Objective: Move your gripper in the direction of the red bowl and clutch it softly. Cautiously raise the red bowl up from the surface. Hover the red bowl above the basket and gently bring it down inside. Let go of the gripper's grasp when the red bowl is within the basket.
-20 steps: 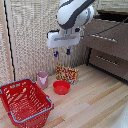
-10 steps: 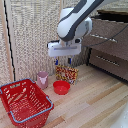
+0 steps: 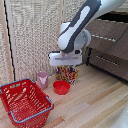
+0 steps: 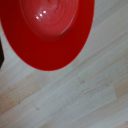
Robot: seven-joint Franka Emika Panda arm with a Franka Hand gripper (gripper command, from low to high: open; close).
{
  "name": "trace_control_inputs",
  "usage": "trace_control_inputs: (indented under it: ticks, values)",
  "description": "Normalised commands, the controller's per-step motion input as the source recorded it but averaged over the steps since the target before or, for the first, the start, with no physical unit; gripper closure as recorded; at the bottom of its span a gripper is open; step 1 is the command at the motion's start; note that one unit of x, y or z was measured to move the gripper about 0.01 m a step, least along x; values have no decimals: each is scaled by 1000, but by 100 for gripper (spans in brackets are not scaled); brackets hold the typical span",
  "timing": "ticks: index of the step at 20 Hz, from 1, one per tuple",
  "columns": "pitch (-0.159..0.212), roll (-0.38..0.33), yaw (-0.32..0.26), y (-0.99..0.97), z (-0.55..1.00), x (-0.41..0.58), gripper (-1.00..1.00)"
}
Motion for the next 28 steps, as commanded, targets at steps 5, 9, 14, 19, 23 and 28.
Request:
trace_control_inputs:
  ticks: [5, 9, 14, 19, 23, 28]
  values:
    - [0, 0, -66, -191, -394, -308, -100]
    - [0, -3, -43, -11, -449, -154, -100]
    - [0, -39, -4, 158, -374, -15, -100]
    - [36, -57, 0, 122, -232, 15, 100]
    - [32, -25, 0, 34, -60, 0, 100]
    - [7, 0, 0, 0, -74, 8, 100]
